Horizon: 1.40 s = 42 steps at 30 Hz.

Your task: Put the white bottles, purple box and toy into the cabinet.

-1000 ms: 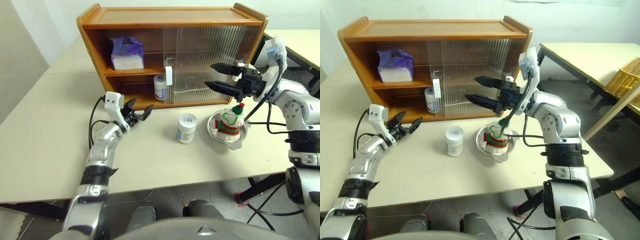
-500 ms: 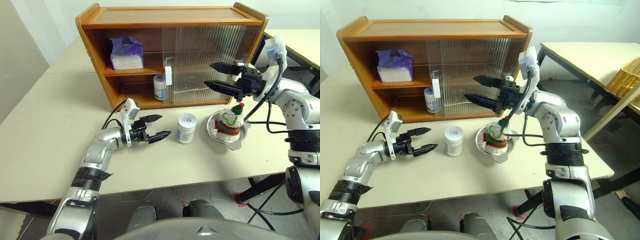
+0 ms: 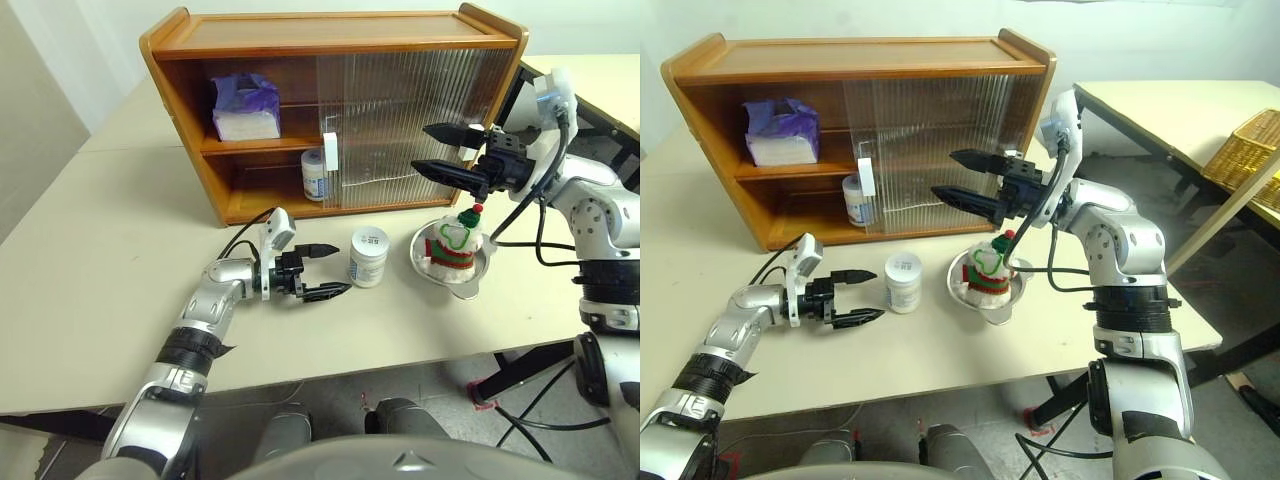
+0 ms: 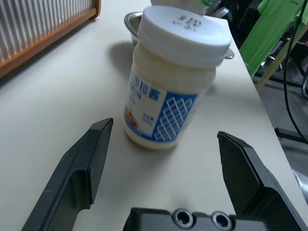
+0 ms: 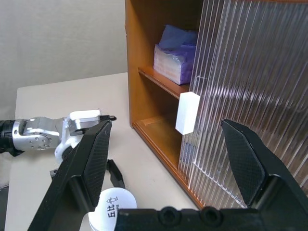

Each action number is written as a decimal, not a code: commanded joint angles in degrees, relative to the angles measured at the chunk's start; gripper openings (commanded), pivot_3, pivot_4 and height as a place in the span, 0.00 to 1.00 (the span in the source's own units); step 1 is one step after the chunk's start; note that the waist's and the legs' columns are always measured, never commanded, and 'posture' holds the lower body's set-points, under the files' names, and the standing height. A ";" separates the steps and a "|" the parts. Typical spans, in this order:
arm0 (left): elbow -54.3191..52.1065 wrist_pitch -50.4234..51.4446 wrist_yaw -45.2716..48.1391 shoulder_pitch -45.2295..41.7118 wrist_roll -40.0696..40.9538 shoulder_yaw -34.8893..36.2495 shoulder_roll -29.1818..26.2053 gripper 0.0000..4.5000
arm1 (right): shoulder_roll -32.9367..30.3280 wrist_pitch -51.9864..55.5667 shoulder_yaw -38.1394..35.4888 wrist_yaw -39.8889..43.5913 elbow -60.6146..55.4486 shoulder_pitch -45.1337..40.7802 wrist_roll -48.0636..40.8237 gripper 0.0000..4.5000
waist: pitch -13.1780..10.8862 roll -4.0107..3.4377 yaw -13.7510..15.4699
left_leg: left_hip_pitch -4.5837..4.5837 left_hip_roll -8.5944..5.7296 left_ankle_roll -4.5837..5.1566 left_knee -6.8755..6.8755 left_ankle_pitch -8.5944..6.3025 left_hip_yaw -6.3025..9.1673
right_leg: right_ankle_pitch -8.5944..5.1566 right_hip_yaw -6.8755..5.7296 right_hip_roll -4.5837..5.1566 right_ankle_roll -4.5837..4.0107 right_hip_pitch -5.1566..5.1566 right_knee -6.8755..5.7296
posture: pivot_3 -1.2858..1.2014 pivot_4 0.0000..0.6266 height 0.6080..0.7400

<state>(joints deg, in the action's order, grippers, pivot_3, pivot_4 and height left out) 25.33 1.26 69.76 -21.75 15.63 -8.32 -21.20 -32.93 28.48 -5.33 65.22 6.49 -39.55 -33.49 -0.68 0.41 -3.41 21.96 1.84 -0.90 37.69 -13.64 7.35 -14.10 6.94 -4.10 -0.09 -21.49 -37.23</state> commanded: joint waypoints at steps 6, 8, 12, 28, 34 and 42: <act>4.34 -3.28 -0.94 -2.23 -1.86 -0.78 2.36 1.00 | -1.12 0.73 -0.58 -0.61 -1.81 0.77 -0.48 1.00 | 0.01 -0.01 -0.41 | 0.00 0.01 0.04 0.00 -0.02 -0.11 | -0.01 0.00 -0.04 0.07 0.00 0.00 | 0.45 0.00 1.00; 4.85 -3.40 -1.02 -2.82 -1.99 -1.08 3.32 1.00 | -1.30 0.88 -0.69 -0.76 -2.07 0.99 -0.60 1.00 | 0.01 -0.01 -0.49 | 0.00 0.00 0.05 0.01 -0.02 -0.20 | 0.00 0.00 -0.07 0.12 0.01 0.01 | 0.45 0.00 1.00; 4.96 -3.48 -1.20 -3.32 -2.46 -1.28 4.91 1.00 | -1.51 0.98 -0.77 -1.07 -2.40 1.32 -0.81 1.00 | 0.01 -0.01 -0.70 | 0.00 -0.10 0.06 0.05 -0.01 -0.33 | 0.00 0.01 -0.09 0.21 0.03 0.01 | 0.45 0.00 1.00; 8.82 -6.50 -2.28 -5.08 -3.77 -0.97 6.06 0.75 | -1.70 0.96 -0.86 -1.31 -2.43 1.29 -0.88 1.00 | 0.01 -0.02 -1.21 | 0.00 -0.17 0.07 0.07 -0.01 -0.32 | 0.00 0.05 -0.07 0.36 0.06 0.02 | 0.45 0.00 1.00; 9.47 -7.55 -2.54 -5.01 -3.89 -1.01 5.75 0.69 | -1.54 0.74 -0.75 -1.20 -2.07 1.08 -0.77 1.00 | 0.01 -0.02 -1.22 | 0.00 -0.18 0.08 0.08 -0.01 -0.32 | 0.00 0.05 -0.07 0.38 0.06 0.03 | 0.45 0.00 1.00; 7.74 -5.13 -9.57 -4.39 -2.49 2.63 5.43 0.69 | -0.93 0.28 -0.43 -1.12 -1.43 0.85 -0.55 1.00 | 0.00 -0.03 -1.26 | 0.00 -0.21 0.11 0.08 0.01 -0.49 | 0.03 0.05 -0.08 0.43 0.07 0.03 | 0.46 0.00 1.00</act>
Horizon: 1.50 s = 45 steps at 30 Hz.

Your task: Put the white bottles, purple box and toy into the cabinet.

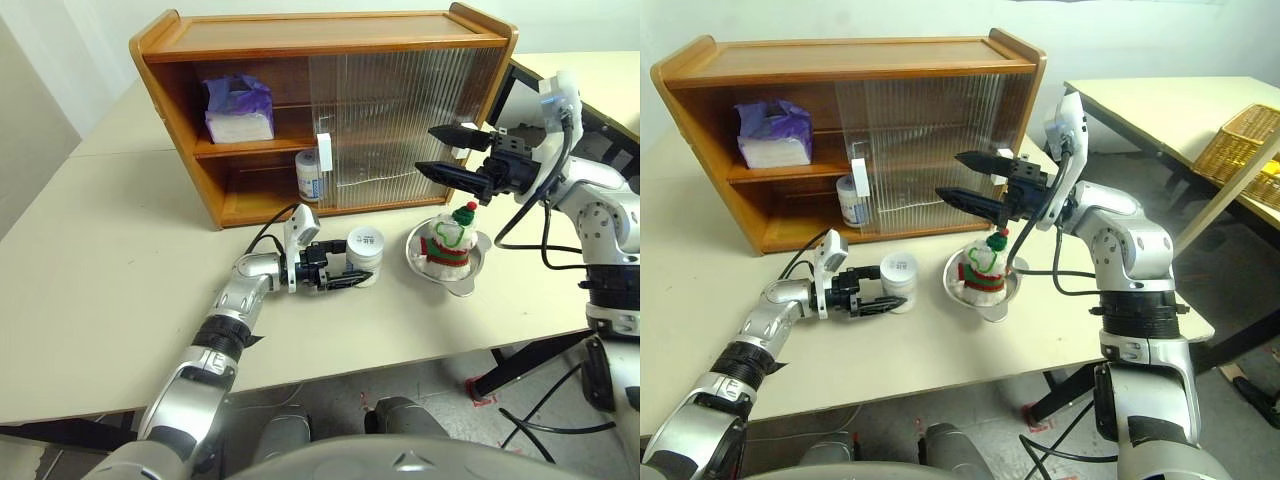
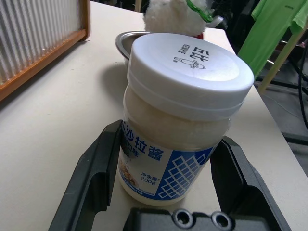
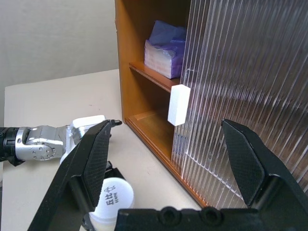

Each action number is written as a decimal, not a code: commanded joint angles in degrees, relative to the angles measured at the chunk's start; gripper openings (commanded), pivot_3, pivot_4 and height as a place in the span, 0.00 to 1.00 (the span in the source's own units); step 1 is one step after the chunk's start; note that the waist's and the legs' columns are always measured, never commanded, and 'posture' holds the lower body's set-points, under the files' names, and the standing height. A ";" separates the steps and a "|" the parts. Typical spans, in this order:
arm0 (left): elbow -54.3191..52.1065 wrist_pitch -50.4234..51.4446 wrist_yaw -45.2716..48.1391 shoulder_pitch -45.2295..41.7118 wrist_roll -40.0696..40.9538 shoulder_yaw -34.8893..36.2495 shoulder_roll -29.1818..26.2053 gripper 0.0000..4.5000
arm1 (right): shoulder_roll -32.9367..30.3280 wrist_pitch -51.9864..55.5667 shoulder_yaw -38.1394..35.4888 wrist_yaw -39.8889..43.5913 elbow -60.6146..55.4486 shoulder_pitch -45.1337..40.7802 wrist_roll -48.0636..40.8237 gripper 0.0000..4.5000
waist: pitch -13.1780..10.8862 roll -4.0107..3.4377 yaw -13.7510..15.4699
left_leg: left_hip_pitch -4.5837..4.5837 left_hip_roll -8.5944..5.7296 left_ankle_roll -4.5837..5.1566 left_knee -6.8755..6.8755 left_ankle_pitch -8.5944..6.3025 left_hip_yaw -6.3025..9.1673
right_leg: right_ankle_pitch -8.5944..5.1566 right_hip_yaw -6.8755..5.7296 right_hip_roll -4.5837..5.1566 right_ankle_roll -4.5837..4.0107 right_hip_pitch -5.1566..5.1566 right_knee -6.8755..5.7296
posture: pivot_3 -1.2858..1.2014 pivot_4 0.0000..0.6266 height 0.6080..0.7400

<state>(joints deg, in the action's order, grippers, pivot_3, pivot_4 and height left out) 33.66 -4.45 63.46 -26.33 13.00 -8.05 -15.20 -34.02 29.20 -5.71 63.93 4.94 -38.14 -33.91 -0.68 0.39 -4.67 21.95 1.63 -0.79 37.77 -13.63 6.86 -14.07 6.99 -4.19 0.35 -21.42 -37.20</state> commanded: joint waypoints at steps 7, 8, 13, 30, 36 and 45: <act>-3.14 3.71 -13.53 2.54 0.57 6.21 0.72 0.69 | 0.91 -1.00 0.38 0.59 0.88 -0.92 0.13 1.00 | -0.01 -0.02 0.02 | 0.00 -0.05 0.02 0.00 0.02 -0.10 | -0.01 0.00 0.01 0.01 0.01 0.02 | 0.46 0.00 1.00; -3.77 4.28 -15.04 2.74 0.86 6.98 0.87 0.69 | 1.00 -1.08 0.42 0.66 0.99 -0.98 0.18 1.00 | -0.01 -0.02 0.03 | -0.01 -0.07 0.03 0.00 0.02 -0.10 | -0.01 0.00 0.00 0.01 0.01 0.02 | 0.47 0.00 1.00; -5.02 7.44 -23.60 2.14 2.83 12.09 1.63 0.69 | 1.35 -1.39 0.62 1.03 1.35 -0.93 0.36 1.00 | -0.01 -0.03 -0.06 | -0.11 -0.10 0.12 0.02 0.08 -0.12 | 0.05 -0.04 -0.05 0.04 0.10 0.00 | 0.47 0.00 1.00; -9.44 9.10 -31.38 0.40 2.20 14.10 1.18 0.69 | 2.03 -2.04 0.95 1.67 2.06 -1.10 0.63 1.00 | -0.02 -0.01 0.76 | -0.13 -0.29 0.20 0.11 0.17 -0.22 | 0.26 -0.04 0.03 -0.02 0.11 0.00 | 0.47 0.00 1.00; -14.69 11.68 -31.78 1.94 3.37 14.31 0.95 0.69 | 2.17 -2.17 0.90 1.68 2.17 -1.03 0.69 1.00 | -0.02 -0.01 0.75 | -0.13 -0.37 0.19 0.13 0.18 -0.32 | 0.28 -0.11 0.03 0.00 0.11 0.02 | 0.47 0.00 1.00; -12.15 12.20 -34.73 1.25 2.82 16.03 -0.11 0.69 | 2.38 -2.33 0.97 1.86 2.63 -1.29 0.93 1.00 | -0.02 -0.01 0.88 | -0.13 -0.35 0.13 0.12 0.12 -0.46 | 0.25 0.02 0.03 0.04 0.05 0.03 | 0.47 0.00 1.00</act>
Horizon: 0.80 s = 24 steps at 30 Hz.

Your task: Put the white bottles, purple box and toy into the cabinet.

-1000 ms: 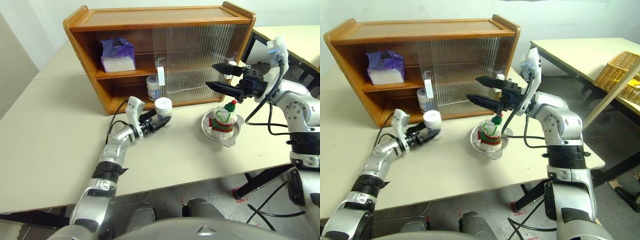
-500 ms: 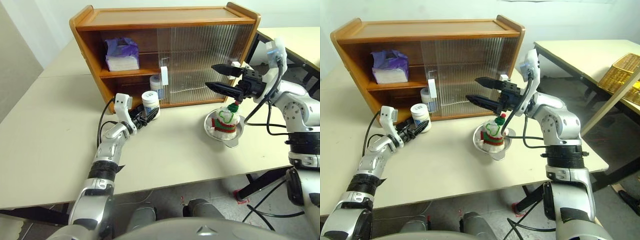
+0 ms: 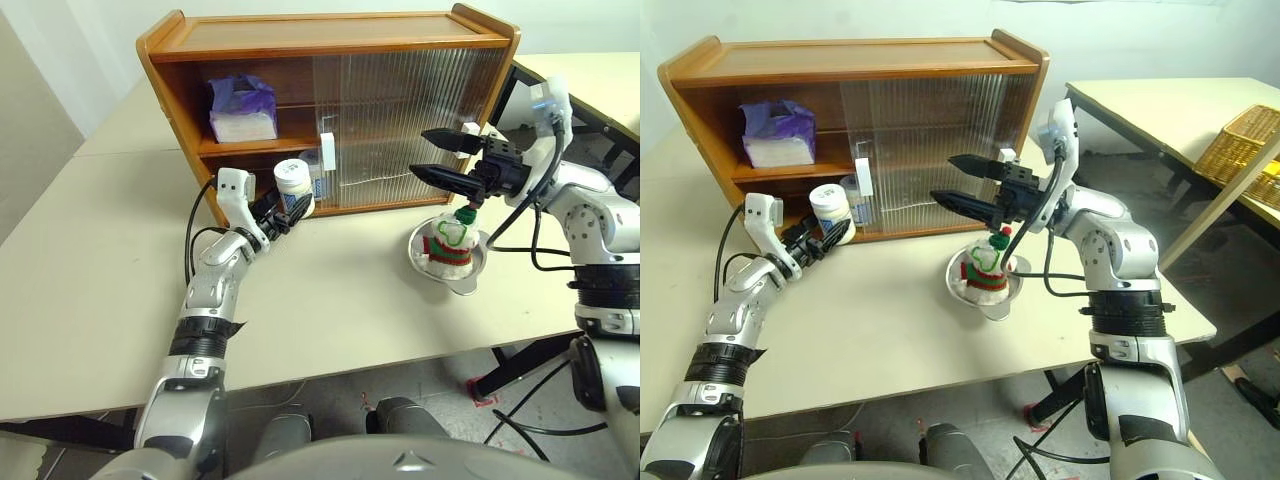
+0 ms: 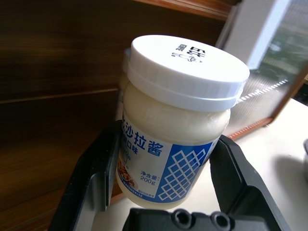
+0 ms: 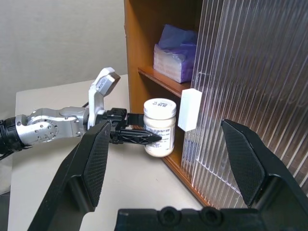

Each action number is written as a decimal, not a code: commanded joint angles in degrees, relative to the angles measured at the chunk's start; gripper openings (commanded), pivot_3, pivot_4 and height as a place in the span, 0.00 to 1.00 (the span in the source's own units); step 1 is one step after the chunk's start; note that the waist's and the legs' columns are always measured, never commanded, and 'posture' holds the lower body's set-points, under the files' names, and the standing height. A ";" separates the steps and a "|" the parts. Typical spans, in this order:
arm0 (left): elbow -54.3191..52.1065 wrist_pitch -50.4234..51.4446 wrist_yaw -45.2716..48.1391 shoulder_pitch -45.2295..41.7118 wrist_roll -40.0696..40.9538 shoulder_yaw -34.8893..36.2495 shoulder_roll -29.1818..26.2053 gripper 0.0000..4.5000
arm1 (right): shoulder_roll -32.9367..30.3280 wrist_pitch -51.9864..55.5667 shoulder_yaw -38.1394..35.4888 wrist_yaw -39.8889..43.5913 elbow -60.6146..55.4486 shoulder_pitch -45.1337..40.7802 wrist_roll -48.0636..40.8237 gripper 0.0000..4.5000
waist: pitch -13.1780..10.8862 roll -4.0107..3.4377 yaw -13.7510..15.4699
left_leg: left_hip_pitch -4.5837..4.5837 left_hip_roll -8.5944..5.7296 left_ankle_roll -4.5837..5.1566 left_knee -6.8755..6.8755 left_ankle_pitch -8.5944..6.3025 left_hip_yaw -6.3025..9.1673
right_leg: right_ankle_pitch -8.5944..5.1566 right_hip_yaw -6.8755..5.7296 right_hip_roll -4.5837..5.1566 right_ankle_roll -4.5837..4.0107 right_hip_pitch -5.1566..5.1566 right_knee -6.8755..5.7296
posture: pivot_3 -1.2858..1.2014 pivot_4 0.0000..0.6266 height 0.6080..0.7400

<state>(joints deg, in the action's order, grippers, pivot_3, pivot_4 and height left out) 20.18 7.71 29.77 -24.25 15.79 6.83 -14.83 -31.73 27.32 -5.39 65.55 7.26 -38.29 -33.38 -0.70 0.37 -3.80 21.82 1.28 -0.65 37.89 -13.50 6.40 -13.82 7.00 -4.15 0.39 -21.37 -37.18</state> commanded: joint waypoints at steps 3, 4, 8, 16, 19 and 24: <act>3.34 -0.82 -1.98 -1.45 -0.54 1.53 -0.73 0.69 | -0.01 -0.41 0.54 0.27 0.41 -1.20 0.41 1.00 | 0.00 0.00 0.01 | -0.01 0.01 0.00 0.00 0.00 0.00 | 0.01 0.01 0.00 -0.01 0.01 -0.01 | 0.47 0.00 1.00; 4.08 -1.05 -2.36 -1.76 -0.66 1.73 -0.74 0.69 | -0.07 -0.38 0.51 0.27 0.36 -1.14 0.41 1.00 | 0.00 0.00 -0.01 | -0.02 0.01 0.00 0.00 0.00 0.00 | 0.01 0.02 0.01 -0.01 0.01 -0.01 | 0.47 0.00 1.00; 9.27 -2.37 -5.58 -3.99 -1.84 2.35 -0.55 0.69 | -0.35 -0.24 0.26 0.17 0.04 -0.82 0.33 1.00 | 0.00 0.00 0.14 | -0.01 0.02 0.00 0.00 0.00 0.01 | 0.02 0.04 0.02 -0.02 0.00 0.00 | 0.47 0.00 1.00; 20.40 -7.76 -11.82 -11.05 -4.48 2.44 0.90 0.69 | -0.47 -0.05 0.21 -0.07 -0.24 -0.69 0.27 1.00 | 0.00 0.01 0.25 | 0.00 0.02 0.02 0.01 0.00 0.01 | 0.03 0.07 0.04 0.01 0.00 0.00 | 0.47 0.00 1.00; 24.31 -9.60 -13.94 -13.40 -5.33 2.32 1.67 0.69 | -0.46 0.05 0.23 -0.15 -0.34 -0.69 0.23 1.00 | -0.01 0.01 0.20 | 0.00 0.01 0.02 0.01 0.01 -0.02 | 0.03 0.06 0.03 0.04 0.01 0.00 | 0.47 0.00 1.00; 30.73 -12.51 -17.25 -17.00 -6.72 2.27 2.92 0.69 | -0.52 0.24 0.22 -0.29 -0.68 -0.52 0.16 1.00 | -0.01 0.02 0.13 | -0.01 0.00 0.04 0.03 0.01 -0.11 | 0.05 0.08 0.03 0.13 0.01 0.01 | 0.46 0.00 1.00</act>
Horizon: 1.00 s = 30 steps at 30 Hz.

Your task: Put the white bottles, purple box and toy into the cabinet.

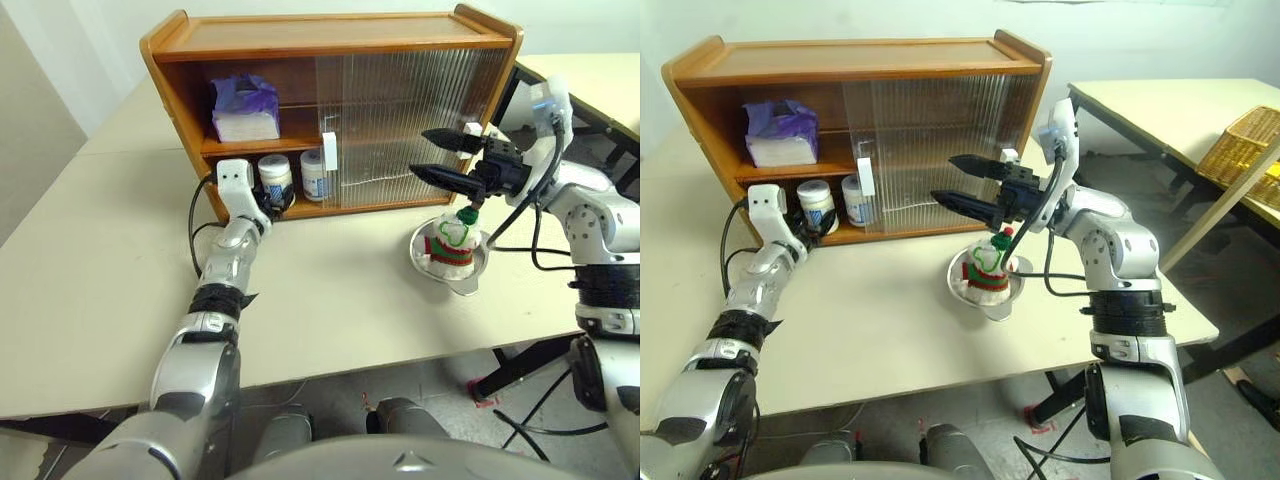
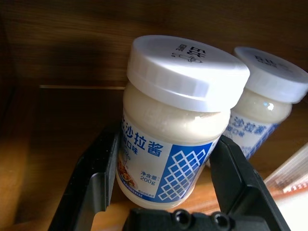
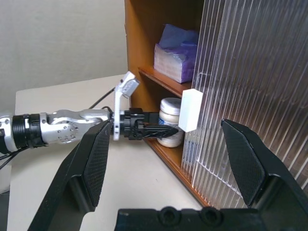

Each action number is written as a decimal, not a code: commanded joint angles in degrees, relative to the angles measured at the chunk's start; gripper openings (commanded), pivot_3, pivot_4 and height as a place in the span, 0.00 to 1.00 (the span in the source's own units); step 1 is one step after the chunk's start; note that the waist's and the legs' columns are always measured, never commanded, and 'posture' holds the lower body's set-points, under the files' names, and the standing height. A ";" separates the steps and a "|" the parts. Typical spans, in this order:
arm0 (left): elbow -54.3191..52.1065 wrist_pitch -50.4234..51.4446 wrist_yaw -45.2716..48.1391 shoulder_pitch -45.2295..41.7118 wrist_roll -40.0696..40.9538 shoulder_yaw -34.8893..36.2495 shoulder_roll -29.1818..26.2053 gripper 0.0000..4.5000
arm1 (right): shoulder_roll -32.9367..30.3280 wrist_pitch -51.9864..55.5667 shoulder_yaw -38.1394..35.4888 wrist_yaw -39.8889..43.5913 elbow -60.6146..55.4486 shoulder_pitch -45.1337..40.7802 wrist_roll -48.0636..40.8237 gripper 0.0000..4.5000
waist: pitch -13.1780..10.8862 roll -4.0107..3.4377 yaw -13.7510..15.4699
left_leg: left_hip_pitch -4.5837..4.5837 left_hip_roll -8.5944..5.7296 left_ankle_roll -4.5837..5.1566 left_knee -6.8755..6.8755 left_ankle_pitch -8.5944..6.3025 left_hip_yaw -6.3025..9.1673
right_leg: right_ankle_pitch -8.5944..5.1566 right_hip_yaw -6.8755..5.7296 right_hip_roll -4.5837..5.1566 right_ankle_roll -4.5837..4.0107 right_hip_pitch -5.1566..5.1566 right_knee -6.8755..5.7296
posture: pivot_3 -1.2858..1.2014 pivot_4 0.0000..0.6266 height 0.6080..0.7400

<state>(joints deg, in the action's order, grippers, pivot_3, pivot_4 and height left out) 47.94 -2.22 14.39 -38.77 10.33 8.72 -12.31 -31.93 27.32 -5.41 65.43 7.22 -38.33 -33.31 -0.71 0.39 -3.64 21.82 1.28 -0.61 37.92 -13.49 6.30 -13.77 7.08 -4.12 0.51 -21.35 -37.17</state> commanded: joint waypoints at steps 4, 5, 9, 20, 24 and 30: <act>8.50 -4.49 -4.95 -5.28 -1.77 1.03 0.92 0.69 | -0.49 0.33 0.15 -0.20 -0.78 -0.46 0.03 1.00 | 0.00 0.01 -0.22 | 0.00 0.00 0.02 0.02 0.01 -0.05 | 0.01 0.01 0.00 0.05 0.00 0.00 | 0.46 0.00 1.00; 9.86 -4.88 -5.64 -5.98 -1.93 1.13 1.00 0.69 | -0.56 0.34 0.14 -0.17 -0.77 -0.48 0.02 1.00 | 0.00 0.01 -0.28 | 0.00 0.00 0.03 0.02 0.02 -0.06 | 0.02 0.01 0.00 0.06 0.00 0.00 | 0.46 0.00 1.00; 14.26 -6.37 -8.48 -8.02 -2.77 1.12 0.79 0.69 | -0.73 0.42 0.15 -0.20 -0.85 -0.50 -0.02 1.00 | -0.01 0.01 -0.48 | -0.01 0.00 0.05 0.03 0.03 -0.11 | 0.03 0.02 0.00 0.12 0.01 0.00 | 0.46 0.00 1.00; 18.11 -7.91 -10.95 -8.42 -3.93 1.12 0.08 0.69 | -0.72 0.44 0.16 -0.26 -0.84 -0.37 -0.03 1.00 | -0.01 0.01 -1.02 | -0.05 -0.03 0.16 0.04 0.10 -0.26 | 0.04 0.01 0.00 0.15 0.06 0.00 | 0.46 0.00 1.00; 18.16 -7.71 -10.47 -8.40 -4.42 0.80 0.10 0.85 | -0.68 0.40 0.24 -0.21 -0.83 -0.27 -0.05 1.00 | -0.01 0.01 -1.02 | -0.06 -0.04 0.19 0.04 0.11 -0.29 | 0.04 0.01 0.01 0.15 0.07 -0.01 | 0.46 0.00 1.00; 16.86 -8.31 -9.39 -7.07 -4.70 0.26 0.77 1.00 | -0.60 0.46 0.37 -0.07 -0.75 -0.38 -0.09 1.00 | 0.00 0.01 -1.00 | -0.05 -0.05 0.19 0.04 0.11 -0.31 | 0.04 0.01 0.01 0.15 0.07 0.00 | 0.47 0.00 1.00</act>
<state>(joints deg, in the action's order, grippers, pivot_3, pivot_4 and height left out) 65.04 -10.29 4.43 -46.63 6.36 9.30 -11.95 -32.31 27.43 -5.41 65.14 7.08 -38.33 -33.32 -0.71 0.40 -4.64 21.77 1.23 -0.43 37.96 -13.38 5.98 -13.73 7.10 -4.10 0.67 -21.29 -37.17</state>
